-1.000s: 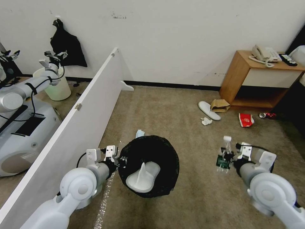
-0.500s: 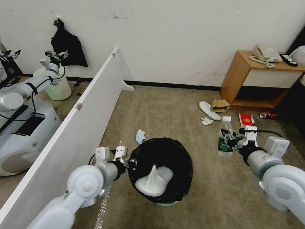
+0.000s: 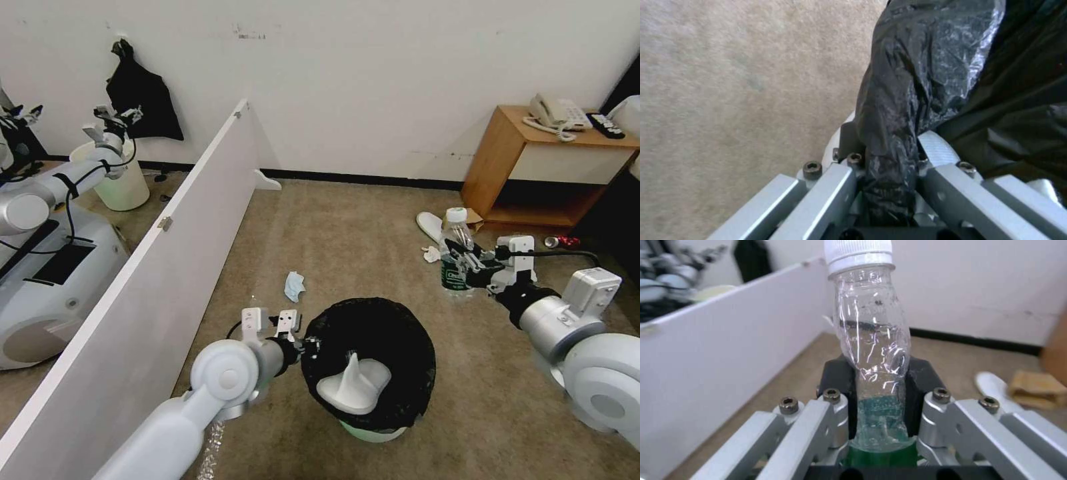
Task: Pick up the trash bin, then pick up the garbage from the floor and place it into the trash bin.
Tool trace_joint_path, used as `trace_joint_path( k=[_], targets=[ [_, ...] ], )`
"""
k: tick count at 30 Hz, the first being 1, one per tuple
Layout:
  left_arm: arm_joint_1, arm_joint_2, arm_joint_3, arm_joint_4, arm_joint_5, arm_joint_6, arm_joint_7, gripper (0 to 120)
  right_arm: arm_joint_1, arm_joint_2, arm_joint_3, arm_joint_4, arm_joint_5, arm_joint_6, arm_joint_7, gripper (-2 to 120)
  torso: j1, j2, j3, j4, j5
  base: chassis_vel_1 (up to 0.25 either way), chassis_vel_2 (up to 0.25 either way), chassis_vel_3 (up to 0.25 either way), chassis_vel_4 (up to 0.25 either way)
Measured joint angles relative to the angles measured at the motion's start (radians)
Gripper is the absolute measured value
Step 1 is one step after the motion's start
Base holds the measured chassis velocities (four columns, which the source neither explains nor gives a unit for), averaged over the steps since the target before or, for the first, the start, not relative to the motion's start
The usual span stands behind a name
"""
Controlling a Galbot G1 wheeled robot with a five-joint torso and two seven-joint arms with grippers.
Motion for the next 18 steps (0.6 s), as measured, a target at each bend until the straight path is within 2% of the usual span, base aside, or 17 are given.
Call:
trace_joint_path(
  k=[9, 18],
  targets=[
    [-0.064, -0.060, 0.047, 0.048, -0.037, -0.001, -0.052, 2, 0.007, -0.034, 0.005, 0.024, 0.027, 0.032, -0.097, 18, 0.000, 0.000, 0.000, 0.0000, 0.0000, 0.000, 0.000, 0.000, 0.000],
    [-0.109, -0.099, 0.050, 0.075, -0.055, -0.001, -0.066, 2, -0.003, -0.033, -0.016, 0.035, 0.024, 0.032, -0.161, 18, 0.000, 0.000, 0.000, 0.0000, 0.0000, 0.000, 0.000, 0.000, 0.000]
  ],
)
